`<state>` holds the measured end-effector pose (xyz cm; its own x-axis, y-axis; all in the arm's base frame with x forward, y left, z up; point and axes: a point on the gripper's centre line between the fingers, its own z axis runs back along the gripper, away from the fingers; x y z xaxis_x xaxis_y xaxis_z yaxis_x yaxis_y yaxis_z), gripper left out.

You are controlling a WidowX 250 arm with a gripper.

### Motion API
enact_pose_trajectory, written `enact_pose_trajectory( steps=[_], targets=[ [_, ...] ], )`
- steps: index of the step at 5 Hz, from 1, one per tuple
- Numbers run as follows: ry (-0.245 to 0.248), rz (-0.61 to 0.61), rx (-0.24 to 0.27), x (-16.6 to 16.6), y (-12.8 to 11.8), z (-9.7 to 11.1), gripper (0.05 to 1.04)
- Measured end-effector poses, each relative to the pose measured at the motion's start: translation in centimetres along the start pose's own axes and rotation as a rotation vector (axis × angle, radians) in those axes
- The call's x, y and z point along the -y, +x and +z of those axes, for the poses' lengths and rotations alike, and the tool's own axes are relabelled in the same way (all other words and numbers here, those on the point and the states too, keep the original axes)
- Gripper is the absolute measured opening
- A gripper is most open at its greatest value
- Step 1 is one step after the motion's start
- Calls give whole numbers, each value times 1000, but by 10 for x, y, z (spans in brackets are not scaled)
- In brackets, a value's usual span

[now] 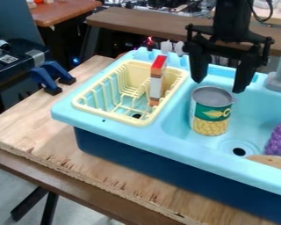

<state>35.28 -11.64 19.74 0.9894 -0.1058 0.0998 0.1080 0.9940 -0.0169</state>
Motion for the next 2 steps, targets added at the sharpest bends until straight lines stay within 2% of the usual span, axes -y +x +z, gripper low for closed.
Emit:
enact_pose_trajectory(
  steps=[1,2],
  targets=[
    [9,1,-42,2,-1,-16,999],
    [27,3,6,30,0,-28,999]
  ],
)
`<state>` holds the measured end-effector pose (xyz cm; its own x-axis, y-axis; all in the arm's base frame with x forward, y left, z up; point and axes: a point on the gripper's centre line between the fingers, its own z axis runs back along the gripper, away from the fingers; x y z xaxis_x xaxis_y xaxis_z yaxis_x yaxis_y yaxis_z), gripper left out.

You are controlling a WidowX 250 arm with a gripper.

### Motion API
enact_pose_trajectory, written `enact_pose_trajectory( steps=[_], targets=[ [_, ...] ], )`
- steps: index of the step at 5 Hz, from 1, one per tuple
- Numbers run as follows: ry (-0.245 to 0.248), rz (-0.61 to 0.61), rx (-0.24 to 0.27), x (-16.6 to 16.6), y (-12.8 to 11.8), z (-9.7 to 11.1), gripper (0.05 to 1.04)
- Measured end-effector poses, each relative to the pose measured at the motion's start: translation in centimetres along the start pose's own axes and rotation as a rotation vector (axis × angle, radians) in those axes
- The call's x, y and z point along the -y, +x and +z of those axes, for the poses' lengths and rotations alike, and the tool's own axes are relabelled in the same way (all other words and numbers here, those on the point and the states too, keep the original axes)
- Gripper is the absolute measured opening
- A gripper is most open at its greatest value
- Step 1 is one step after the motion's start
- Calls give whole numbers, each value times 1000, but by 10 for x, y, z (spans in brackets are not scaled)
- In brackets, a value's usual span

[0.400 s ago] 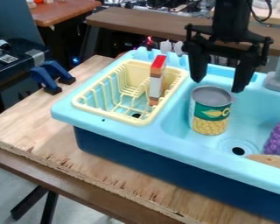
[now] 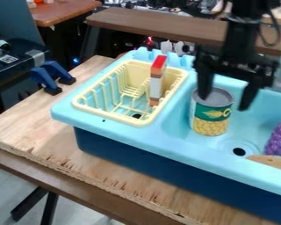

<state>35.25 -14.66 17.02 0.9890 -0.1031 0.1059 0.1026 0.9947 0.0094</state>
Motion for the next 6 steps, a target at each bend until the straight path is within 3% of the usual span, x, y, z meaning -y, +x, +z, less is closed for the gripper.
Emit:
enact_pose_trajectory(
  steps=[1,2,3,4,6],
  targets=[
    [-27,-62,38,34,-1,-7,999],
    [-31,-54,15,35,2,-21,999],
    [-43,-70,-47,29,11,-40,999],
    [-35,-77,-56,20,21,-41,999],
    [-55,-138,16,30,36,-39,999]
  ],
)
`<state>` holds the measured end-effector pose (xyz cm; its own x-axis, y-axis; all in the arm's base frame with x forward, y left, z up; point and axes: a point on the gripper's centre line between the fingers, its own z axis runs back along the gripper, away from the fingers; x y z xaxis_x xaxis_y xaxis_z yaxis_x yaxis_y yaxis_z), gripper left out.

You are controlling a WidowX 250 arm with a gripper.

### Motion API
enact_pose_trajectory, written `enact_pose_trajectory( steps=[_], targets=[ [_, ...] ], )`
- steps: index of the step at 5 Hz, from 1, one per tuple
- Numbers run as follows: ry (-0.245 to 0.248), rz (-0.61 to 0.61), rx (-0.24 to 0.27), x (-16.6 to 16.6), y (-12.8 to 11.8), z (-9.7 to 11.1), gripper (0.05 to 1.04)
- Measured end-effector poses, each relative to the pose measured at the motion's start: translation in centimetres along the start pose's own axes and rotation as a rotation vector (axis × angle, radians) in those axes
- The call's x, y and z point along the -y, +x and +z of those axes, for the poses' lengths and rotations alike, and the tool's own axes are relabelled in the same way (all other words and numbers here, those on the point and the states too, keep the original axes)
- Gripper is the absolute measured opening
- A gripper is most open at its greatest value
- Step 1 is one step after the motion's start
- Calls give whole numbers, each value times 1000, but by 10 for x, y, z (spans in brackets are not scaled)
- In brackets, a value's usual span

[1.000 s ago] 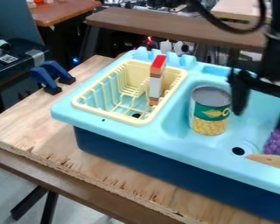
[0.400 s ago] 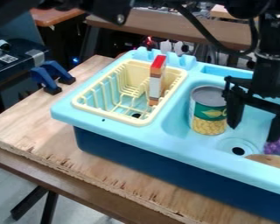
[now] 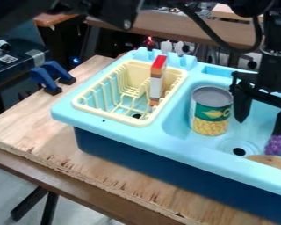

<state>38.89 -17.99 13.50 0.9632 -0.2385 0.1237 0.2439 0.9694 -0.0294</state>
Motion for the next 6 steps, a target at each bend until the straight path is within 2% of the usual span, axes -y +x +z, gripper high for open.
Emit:
enact_pose_trajectory(
  steps=[1,2,3,4,5,6],
  targets=[
    [-24,-19,19,14,2,-5,999],
    [-71,-51,31,21,7,-16,999],
    [-74,-51,47,15,12,-18,999],
    [-68,-48,-23,7,15,-40,999],
    [-93,-64,-43,8,25,-47,999],
    [-104,-60,-30,12,27,-47,999]
  ],
)
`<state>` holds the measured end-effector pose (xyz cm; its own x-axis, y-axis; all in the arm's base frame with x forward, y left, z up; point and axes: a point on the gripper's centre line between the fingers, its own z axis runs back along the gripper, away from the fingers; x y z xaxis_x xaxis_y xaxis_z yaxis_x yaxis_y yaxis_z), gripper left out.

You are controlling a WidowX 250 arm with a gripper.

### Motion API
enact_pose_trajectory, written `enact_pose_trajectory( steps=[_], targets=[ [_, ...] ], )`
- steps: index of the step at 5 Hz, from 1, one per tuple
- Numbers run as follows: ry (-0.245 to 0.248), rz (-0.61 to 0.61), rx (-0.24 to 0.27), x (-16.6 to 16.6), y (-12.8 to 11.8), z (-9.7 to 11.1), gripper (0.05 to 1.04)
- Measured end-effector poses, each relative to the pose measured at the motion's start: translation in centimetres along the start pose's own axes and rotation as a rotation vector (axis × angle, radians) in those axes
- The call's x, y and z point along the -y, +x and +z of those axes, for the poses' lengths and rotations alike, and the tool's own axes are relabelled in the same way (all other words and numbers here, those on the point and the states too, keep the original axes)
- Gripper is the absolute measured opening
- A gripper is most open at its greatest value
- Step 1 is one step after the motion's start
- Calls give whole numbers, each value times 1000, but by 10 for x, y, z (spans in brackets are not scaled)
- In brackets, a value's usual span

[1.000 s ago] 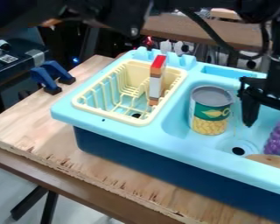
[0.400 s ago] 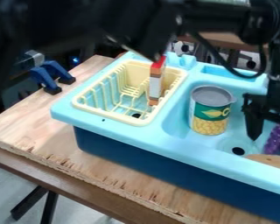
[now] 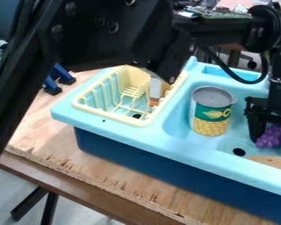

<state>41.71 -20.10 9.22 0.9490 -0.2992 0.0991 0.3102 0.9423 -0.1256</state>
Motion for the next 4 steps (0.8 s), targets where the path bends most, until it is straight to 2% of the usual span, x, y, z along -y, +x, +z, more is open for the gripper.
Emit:
enact_pose_trajectory(
  steps=[1,2,3,4],
  targets=[
    [-5,-11,3,6,6,-2,946],
    [33,-39,-14,7,1,-3,787],
    [61,-52,-48,7,-17,0,759],
    [65,-79,-12,16,-29,20,759]
  ],
)
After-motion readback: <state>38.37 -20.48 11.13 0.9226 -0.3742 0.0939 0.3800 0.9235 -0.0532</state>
